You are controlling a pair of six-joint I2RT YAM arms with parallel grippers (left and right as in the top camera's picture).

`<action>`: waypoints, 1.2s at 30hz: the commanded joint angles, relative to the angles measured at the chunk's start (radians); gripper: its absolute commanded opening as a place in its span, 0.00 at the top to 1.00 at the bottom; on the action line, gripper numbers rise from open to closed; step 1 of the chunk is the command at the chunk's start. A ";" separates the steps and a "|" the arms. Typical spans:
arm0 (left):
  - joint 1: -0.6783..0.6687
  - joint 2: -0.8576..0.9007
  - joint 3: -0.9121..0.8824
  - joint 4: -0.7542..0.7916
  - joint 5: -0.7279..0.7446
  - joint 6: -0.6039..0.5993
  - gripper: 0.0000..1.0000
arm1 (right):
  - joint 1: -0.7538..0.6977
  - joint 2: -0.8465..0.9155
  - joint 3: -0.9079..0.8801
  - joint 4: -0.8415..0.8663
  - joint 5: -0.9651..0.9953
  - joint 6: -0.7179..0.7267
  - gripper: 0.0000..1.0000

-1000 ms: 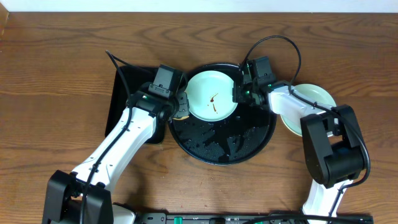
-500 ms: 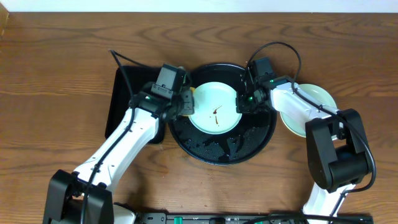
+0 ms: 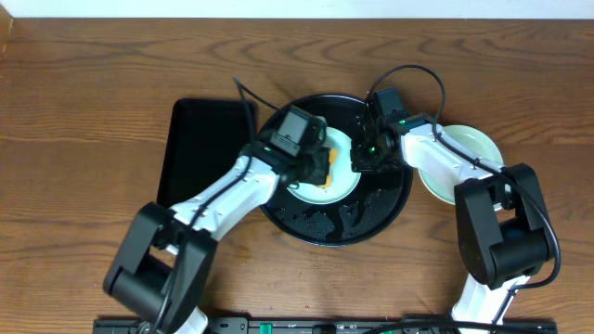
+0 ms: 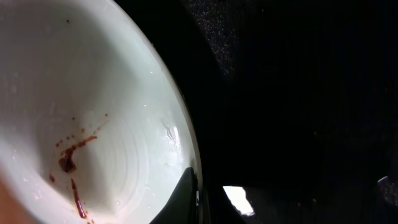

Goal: Clean dirty plates on tray and stack at the side
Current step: 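Scrub the last light-blue plate with the sponge in the left gripper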

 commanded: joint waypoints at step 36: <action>0.053 0.000 0.000 0.092 0.138 0.085 0.93 | 0.034 0.049 -0.045 -0.050 0.047 -0.013 0.99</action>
